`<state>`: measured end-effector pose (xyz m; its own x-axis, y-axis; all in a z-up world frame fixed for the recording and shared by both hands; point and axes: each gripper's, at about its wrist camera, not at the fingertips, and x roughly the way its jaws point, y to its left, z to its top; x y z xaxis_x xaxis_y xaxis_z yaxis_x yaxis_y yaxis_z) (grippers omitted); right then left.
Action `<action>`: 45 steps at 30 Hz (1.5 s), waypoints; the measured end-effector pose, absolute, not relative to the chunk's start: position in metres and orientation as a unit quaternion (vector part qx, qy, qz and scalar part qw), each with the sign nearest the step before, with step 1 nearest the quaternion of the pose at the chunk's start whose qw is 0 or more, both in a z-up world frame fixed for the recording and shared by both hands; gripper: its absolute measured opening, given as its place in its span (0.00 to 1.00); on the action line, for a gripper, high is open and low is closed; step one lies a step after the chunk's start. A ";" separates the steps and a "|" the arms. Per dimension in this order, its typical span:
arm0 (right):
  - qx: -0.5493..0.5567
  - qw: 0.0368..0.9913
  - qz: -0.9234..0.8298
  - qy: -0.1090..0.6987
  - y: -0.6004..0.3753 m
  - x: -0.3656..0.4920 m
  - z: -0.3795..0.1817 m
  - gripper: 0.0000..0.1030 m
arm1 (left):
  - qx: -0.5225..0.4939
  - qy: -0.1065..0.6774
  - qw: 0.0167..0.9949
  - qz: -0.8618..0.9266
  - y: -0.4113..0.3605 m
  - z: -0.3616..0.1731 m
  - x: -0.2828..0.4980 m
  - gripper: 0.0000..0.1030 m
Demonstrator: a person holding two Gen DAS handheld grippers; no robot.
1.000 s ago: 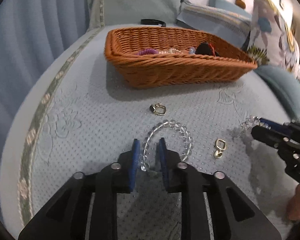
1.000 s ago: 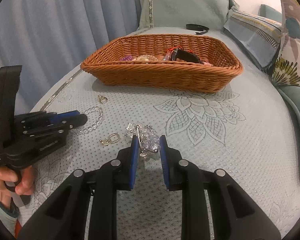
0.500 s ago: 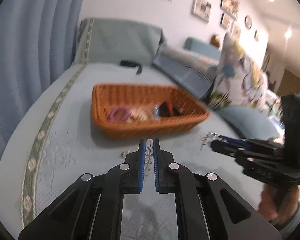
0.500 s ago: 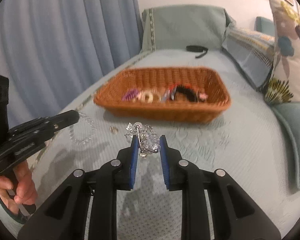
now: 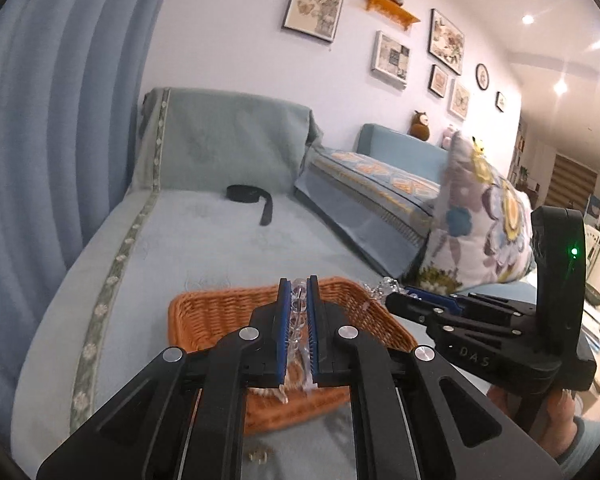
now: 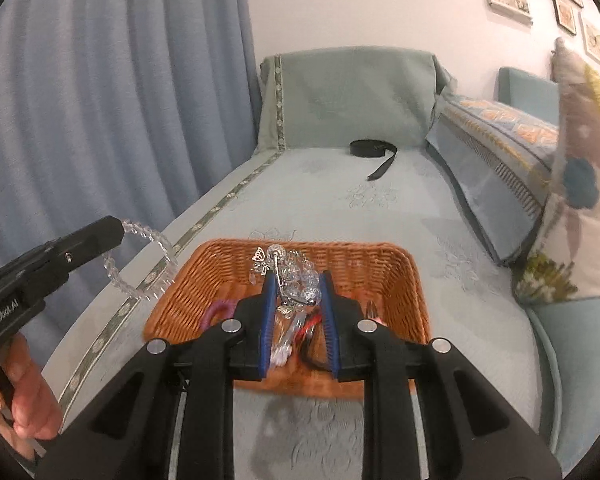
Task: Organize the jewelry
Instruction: 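Carry the brooch and chain bracelet into the basket and open both tools, then grasp a gold earring with the right tool while the left tool grasps the other earring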
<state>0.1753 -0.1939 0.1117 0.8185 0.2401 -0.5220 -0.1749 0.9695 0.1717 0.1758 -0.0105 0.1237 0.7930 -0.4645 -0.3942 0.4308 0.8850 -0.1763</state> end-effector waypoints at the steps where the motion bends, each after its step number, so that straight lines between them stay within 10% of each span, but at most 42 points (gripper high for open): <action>1: 0.061 0.948 0.111 0.292 -0.194 0.191 0.107 0.18 | -0.039 0.224 0.945 -0.234 -0.014 0.118 0.186 0.05; 16: 0.089 0.895 0.107 0.423 -0.192 0.278 0.033 0.20 | -0.021 0.318 0.928 -0.195 -0.016 0.034 0.244 0.07; 21: 0.100 0.903 0.100 0.407 -0.195 0.267 0.042 0.52 | -0.036 0.306 0.931 -0.196 -0.001 0.043 0.231 0.38; 33: 0.086 0.920 0.138 0.358 -0.177 0.163 0.086 0.52 | -0.083 0.249 0.943 -0.203 0.055 0.099 0.138 0.39; 45: 0.039 0.904 0.157 0.396 -0.130 0.089 0.021 0.36 | -0.087 0.320 0.917 -0.221 0.060 0.036 0.118 0.38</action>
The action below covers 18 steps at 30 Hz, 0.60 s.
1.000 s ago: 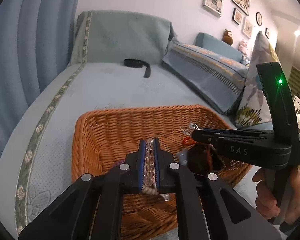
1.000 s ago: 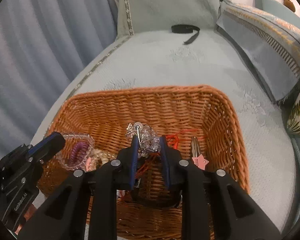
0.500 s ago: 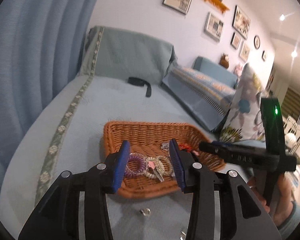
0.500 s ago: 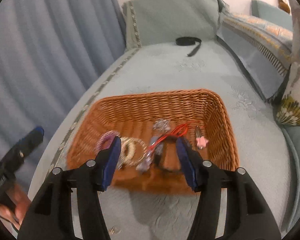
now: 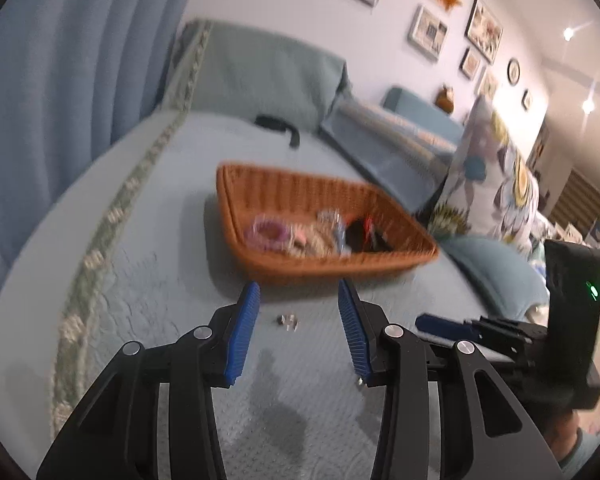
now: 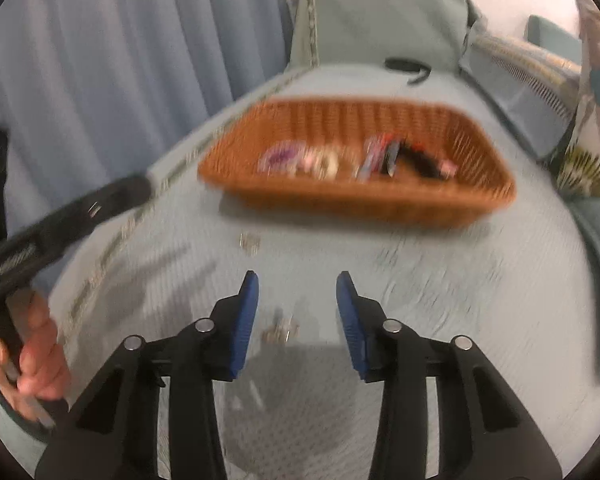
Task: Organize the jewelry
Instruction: 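Grasp a gold earring with the right tool while the left tool grasps the other earring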
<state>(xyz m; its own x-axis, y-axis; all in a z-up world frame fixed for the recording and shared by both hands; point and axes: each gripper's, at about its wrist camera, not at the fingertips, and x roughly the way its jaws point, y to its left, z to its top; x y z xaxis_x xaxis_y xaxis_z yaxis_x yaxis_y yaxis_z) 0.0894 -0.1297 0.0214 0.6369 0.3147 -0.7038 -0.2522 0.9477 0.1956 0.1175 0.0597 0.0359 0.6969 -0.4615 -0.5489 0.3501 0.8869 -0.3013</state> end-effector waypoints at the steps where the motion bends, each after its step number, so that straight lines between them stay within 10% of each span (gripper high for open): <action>1: 0.038 0.899 0.161 0.406 -0.125 0.087 0.013 0.36 | -0.087 0.334 0.911 -0.227 0.059 0.026 0.123 0.38; 14: 0.004 0.888 0.155 0.433 -0.096 0.091 -0.021 0.35 | -0.044 0.402 0.884 -0.233 0.042 -0.021 0.148 0.38; 18: -0.016 0.892 0.139 0.430 -0.093 0.090 -0.022 0.20 | -0.037 0.410 0.878 -0.244 0.039 -0.024 0.147 0.38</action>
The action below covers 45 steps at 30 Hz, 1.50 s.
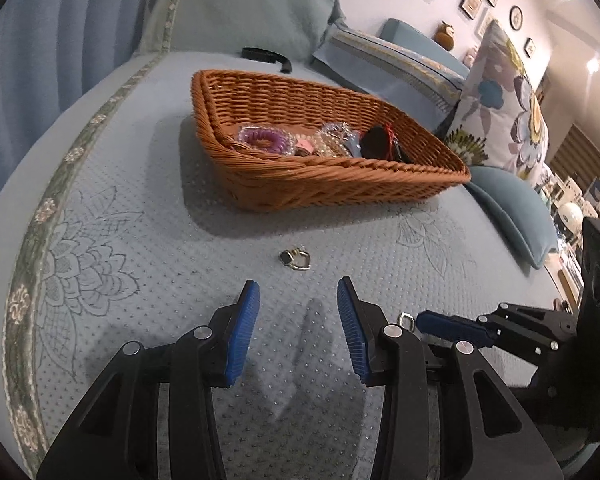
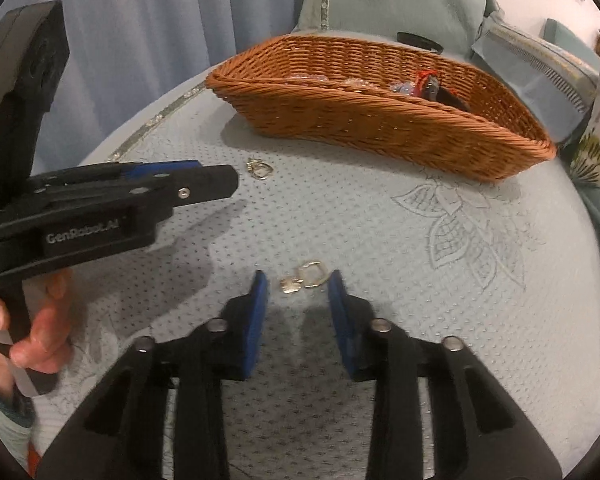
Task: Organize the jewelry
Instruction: 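Grasp a gold earring with the right tool while the left tool grasps the other earring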
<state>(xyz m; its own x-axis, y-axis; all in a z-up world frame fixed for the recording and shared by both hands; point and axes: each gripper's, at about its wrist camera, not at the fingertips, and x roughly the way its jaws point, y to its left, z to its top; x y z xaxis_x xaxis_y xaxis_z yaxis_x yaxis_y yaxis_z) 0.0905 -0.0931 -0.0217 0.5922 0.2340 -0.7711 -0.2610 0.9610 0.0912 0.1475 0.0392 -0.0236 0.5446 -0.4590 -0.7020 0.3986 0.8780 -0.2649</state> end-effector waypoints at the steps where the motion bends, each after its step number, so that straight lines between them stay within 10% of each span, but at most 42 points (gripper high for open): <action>1: -0.014 0.892 0.136 0.430 -0.097 0.092 -0.022 0.16 | -0.035 0.410 0.877 -0.246 0.038 -0.024 0.147 0.38; 17: 0.016 0.890 0.151 0.430 -0.131 0.092 -0.022 0.12 | 0.064 0.423 0.875 -0.227 0.005 -0.031 0.180 0.38; 21: 0.023 0.888 0.158 0.431 -0.138 0.095 -0.022 0.12 | 0.092 0.421 0.874 -0.226 -0.003 -0.032 0.179 0.18; 35: 0.021 0.884 0.185 0.428 -0.135 0.089 -0.020 0.24 | 0.012 0.416 0.887 -0.199 0.029 -0.027 0.119 0.18; 45: -0.020 0.896 0.155 0.415 -0.121 0.091 -0.021 0.15 | -0.023 0.403 0.892 -0.203 0.027 -0.023 0.103 0.18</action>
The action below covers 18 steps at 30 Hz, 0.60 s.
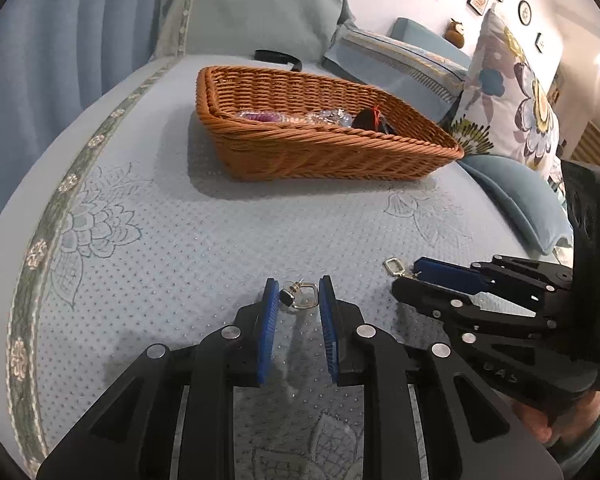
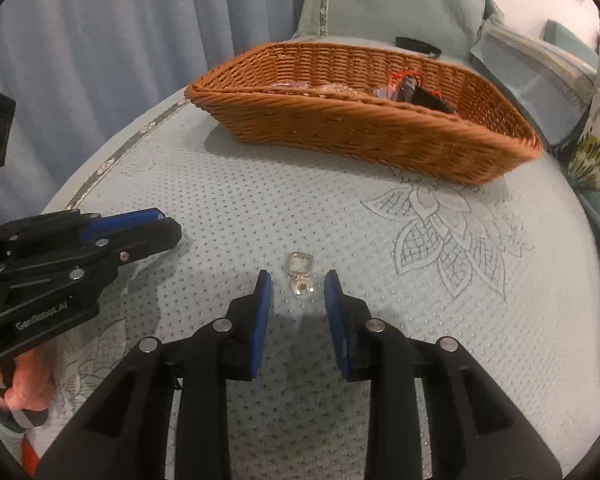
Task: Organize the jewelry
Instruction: 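Grasp a gold earring with the right tool while the left tool grasps the other earring, then carry both gold earrings into the basket and open both tools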
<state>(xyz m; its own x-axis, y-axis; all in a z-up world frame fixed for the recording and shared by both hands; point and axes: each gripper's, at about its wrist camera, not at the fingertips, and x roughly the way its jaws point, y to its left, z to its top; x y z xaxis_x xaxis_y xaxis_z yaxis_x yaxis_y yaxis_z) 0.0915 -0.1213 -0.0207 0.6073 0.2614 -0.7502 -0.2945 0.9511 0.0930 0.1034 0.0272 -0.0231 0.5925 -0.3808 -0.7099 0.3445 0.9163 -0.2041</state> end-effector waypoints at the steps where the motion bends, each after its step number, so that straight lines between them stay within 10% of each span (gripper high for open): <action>1: -0.023 0.895 0.160 0.416 -0.120 0.091 -0.021 0.09 | -0.023 0.401 0.892 -0.206 0.027 -0.022 0.103 0.18; 18: 0.031 0.942 0.171 0.289 -0.159 0.083 0.097 0.08 | -0.031 0.265 0.936 -0.228 0.015 0.078 0.088 0.18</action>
<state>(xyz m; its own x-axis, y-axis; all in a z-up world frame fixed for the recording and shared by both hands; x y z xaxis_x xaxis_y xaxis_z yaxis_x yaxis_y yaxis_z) 0.0825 -0.1594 0.0972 0.7752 0.3389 -0.5332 -0.3036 0.9399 0.1560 0.0875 0.0149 0.0780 0.7554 -0.4433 -0.4825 0.4104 0.8942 -0.1789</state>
